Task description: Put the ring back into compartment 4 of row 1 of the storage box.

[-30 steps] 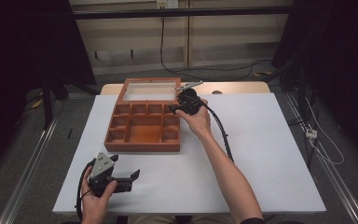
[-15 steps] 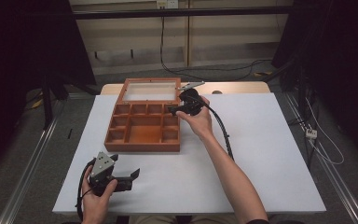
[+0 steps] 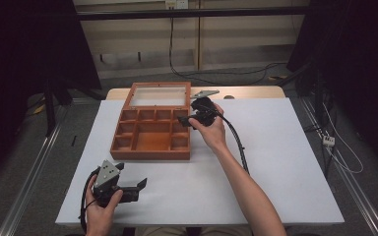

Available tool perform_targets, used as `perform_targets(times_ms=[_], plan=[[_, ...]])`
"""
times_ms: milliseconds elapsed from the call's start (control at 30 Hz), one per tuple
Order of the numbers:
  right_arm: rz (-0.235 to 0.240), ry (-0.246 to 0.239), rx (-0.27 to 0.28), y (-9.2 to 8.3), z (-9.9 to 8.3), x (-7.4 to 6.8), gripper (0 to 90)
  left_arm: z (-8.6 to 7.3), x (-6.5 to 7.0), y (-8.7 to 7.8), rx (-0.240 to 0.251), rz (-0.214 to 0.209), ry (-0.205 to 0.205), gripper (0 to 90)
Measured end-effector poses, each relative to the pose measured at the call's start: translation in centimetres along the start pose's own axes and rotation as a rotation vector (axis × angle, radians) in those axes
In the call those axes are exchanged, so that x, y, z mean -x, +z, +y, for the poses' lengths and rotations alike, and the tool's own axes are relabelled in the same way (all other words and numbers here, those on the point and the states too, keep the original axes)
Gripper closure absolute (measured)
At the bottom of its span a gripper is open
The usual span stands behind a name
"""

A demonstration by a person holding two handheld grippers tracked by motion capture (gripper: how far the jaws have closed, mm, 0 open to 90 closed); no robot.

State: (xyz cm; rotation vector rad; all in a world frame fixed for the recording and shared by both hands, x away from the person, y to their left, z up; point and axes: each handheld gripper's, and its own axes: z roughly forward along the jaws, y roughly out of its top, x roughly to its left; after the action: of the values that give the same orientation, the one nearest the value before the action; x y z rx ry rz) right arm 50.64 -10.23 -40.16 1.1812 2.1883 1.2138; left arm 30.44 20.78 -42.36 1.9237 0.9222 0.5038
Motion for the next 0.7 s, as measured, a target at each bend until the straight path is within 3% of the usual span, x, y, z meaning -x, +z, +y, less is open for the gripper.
perform_targets(times_ms=[133, 267, 467, 700], plan=[[0.017, 0.017, 0.001, -0.8, 0.1, 0.0, 9.7, 0.0, 0.0, 0.1, -0.002, -0.002, 0.003, 5.0], [-0.003, 0.003, 0.001, -1.5, 0.2, -0.3, 9.4, 0.1, 0.0, 0.0, 0.0, 0.001, 0.002, 5.0], [0.023, 0.01, 0.042, -2.9, -0.1, -0.8, 9.3, 0.1, 0.2, 0.3, -0.001, 0.0, 0.005, 5.0], [-0.013, -0.009, 0.01, -3.7, -0.9, -1.5, 8.3, 0.0, 0.1, 0.0, -0.001, 0.01, -0.002, 5.0]])
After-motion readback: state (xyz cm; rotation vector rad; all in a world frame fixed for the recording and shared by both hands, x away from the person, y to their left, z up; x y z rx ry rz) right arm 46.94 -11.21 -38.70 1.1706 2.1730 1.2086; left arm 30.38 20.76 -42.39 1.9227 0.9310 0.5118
